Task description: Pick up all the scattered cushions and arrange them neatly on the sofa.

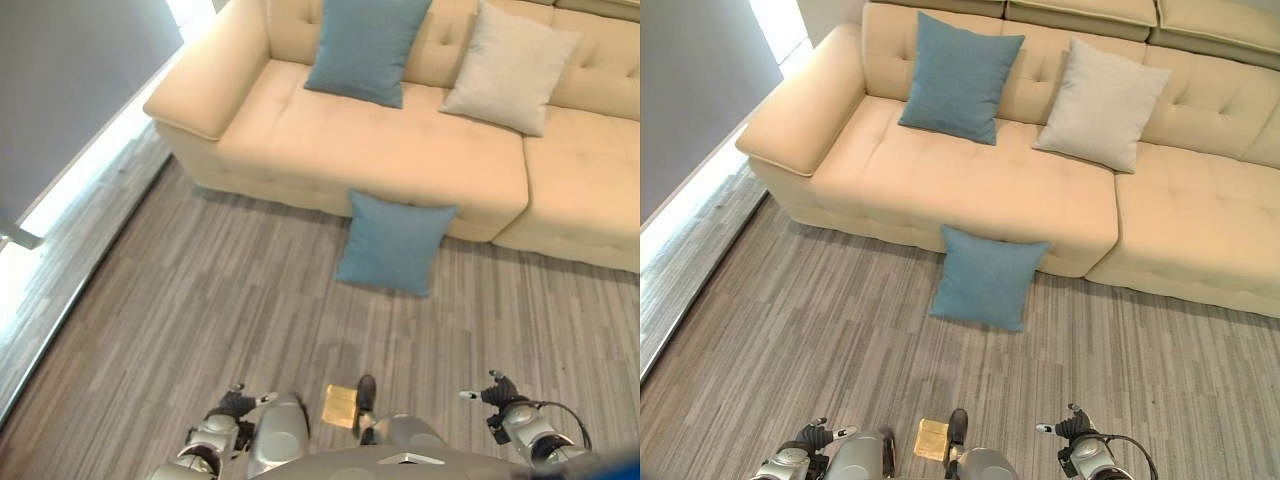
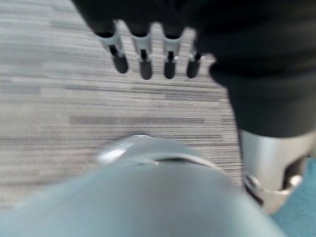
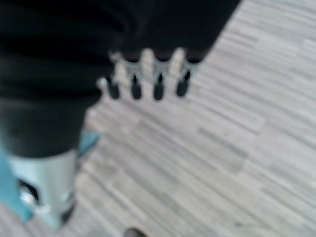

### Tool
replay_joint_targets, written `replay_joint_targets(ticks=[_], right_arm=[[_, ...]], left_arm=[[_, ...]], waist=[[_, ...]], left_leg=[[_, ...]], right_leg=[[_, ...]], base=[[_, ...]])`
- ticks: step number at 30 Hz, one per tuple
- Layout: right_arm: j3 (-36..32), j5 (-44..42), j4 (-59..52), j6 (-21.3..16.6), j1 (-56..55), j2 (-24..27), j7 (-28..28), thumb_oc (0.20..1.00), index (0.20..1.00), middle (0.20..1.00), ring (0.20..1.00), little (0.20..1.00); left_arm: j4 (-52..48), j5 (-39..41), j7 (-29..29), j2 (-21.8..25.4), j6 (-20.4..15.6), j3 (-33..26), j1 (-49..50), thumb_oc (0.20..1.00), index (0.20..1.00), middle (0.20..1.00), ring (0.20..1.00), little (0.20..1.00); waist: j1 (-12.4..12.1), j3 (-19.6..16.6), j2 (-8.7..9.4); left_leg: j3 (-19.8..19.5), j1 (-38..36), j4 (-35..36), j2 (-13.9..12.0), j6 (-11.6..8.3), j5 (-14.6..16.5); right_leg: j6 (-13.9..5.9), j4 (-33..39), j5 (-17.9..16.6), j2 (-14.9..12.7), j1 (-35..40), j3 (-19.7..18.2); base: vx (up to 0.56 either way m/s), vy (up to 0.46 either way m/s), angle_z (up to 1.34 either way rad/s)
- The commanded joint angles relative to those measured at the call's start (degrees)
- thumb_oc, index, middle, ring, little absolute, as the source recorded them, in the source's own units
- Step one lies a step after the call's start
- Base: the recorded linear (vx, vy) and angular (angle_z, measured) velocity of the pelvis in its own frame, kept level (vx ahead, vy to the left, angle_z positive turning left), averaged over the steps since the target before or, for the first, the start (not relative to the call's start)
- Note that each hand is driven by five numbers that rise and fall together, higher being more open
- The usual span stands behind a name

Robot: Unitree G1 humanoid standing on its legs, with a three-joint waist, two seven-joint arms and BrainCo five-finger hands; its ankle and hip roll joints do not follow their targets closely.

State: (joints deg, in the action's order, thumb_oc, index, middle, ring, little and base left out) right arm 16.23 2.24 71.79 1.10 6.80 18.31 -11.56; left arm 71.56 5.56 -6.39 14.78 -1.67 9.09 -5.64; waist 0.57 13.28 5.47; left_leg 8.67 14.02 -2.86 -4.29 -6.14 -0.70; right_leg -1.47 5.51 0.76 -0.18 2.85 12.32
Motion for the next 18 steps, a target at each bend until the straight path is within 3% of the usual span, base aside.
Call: replay_joint_targets(ticks=[1, 7, 11, 13, 15, 17, 18], right_arm=[[0.0, -1.2, -1.6, -0.2, -1.3, 2.1, -0.4, 1.0, 1.0, 1.0, 1.0, 1.0], [0.1, -0.1, -2.7, 0.0, -0.7, 1.0, 0.0, 1.0, 1.0, 1.0, 1.0, 1.0], [0.1, -0.4, -4.8, 0.1, 0.8, 0.7, 0.2, 1.0, 1.0, 1.0, 1.0, 1.0], [0.2, -0.5, -5.3, -0.1, 1.1, 0.6, 0.1, 1.0, 1.0, 1.0, 1.0, 1.0], [0.3, -0.1, -6.0, -0.1, 1.8, 0.7, 0.4, 1.0, 1.0, 1.0, 1.0, 1.0], [0.5, 0.1, -6.3, 0.0, 2.4, 0.9, 0.4, 1.0, 1.0, 1.0, 1.0, 1.0], [0.6, 0.4, -6.5, 0.2, 2.7, 1.1, 0.4, 1.0, 1.0, 1.0, 1.0, 1.0]], left_arm=[[0.9, 0.5, -0.1, 1.6, -0.3, 1.2, 0.8, 1.0, 1.0, 1.0, 1.0, 1.0], [1.4, 0.1, -0.2, 2.3, -0.1, 0.2, 1.4, 1.0, 1.0, 1.0, 1.0, 1.0], [0.8, 0.8, -0.5, 3.2, -0.1, -0.3, 1.0, 1.0, 1.0, 1.0, 1.0, 1.0], [0.8, 0.8, -0.6, 3.5, -0.2, -0.3, 0.9, 1.0, 1.0, 1.0, 1.0, 1.0], [1.0, 1.2, -0.6, 3.7, -0.4, -1.0, 1.0, 1.0, 1.0, 1.0, 1.0, 1.0], [1.0, 1.4, -0.7, 3.8, -0.4, -1.3, 0.9, 1.0, 1.0, 1.0, 1.0, 1.0], [1.1, 1.2, -0.8, 3.8, -0.4, -1.4, 0.8, 1.0, 1.0, 1.0, 1.0, 1.0]], waist=[[-1.0, -1.2, -1.39], [-1.5, -2.5, -0.9], [-1.2, -1.6, -1.45], [-1.2, -1.4, -1.86], [-1.0, -1.3, -2.68], [-1.0, -1.3, -2.82], [-0.6, -1.0, -2.71]], left_leg=[[-1.1, -2.1, -3.4, 0.8, 2.12, -0.9], [1.1, -6.1, -4.0, 2.8, 4.82, 2.7], [3.0, -8.9, -4.3, 3.2, 7.17, 5.1], [3.6, -9.3, -4.3, 2.9, 7.38, 5.6], [4.0, -11.9, -3.4, 3.1, 7.31, 6.4], [3.8, -13.4, -3.0, 2.7, 6.43, 7.6], [4.0, -13.9, -2.8, 2.7, 6.25, 7.2]], right_leg=[[-3.06, -8.1, 5.3, -2.7, 0.3, -2.4], [-5.44, -14.4, 5.4, -6.3, -0.6, -3.3], [-7.07, -25.3, -0.1, -9.5, -5.9, -3.1], [-7.19, -27.5, -0.3, -10.3, -7.3, -2.6], [-6.35, -25.0, 0.0, -12.4, -9.2, 0.3], [-7.23, -19.5, -0.3, -14.2, -10.3, 2.3], [-7.31, -15.2, -2.4, -14.4, -10.6, 3.0]], base=[[0.29, 0.178, -0.47], [0.2, 0.164, -0.66], [0.1, 0.12, -0.31], [0.06, 0.078, -0.24], [0.18, 0.037, -0.07], [0.19, -0.114, -0.31], [0.17, -0.13, -0.39]])
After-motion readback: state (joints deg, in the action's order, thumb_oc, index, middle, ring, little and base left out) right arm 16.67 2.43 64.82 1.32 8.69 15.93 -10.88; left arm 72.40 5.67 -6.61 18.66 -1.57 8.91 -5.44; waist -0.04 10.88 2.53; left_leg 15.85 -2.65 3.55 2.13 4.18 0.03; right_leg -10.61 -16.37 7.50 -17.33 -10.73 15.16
